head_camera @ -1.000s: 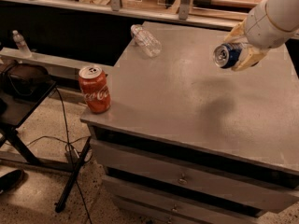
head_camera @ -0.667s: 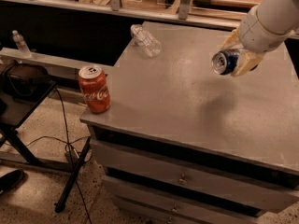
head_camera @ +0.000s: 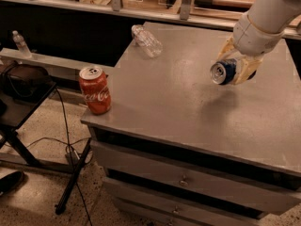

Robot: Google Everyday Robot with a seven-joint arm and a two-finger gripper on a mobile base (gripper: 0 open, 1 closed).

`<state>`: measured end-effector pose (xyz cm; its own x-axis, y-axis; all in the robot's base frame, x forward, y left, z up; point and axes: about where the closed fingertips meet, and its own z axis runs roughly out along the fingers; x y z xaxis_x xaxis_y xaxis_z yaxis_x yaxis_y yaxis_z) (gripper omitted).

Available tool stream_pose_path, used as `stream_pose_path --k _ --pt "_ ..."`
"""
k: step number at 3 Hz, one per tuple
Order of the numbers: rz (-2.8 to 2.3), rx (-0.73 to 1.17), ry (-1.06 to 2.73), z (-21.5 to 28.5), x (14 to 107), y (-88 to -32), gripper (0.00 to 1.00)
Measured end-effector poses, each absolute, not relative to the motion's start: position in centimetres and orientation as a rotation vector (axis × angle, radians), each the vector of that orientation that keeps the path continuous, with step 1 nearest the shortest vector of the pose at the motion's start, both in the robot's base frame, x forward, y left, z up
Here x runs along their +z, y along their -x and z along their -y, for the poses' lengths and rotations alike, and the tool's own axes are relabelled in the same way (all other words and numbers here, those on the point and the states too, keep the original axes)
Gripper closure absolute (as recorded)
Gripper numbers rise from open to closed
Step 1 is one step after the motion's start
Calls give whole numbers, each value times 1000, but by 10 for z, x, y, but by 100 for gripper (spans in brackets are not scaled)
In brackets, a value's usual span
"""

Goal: Knock pepsi can over

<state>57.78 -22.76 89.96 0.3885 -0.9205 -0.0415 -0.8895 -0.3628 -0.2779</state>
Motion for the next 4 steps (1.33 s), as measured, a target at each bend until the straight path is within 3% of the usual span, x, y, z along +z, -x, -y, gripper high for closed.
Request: stream_pose_path --k 2,4 --pt "-1594 -165 2403 225 895 -579 0" --pt "-1572 -154 2361 227 903 -578 0"
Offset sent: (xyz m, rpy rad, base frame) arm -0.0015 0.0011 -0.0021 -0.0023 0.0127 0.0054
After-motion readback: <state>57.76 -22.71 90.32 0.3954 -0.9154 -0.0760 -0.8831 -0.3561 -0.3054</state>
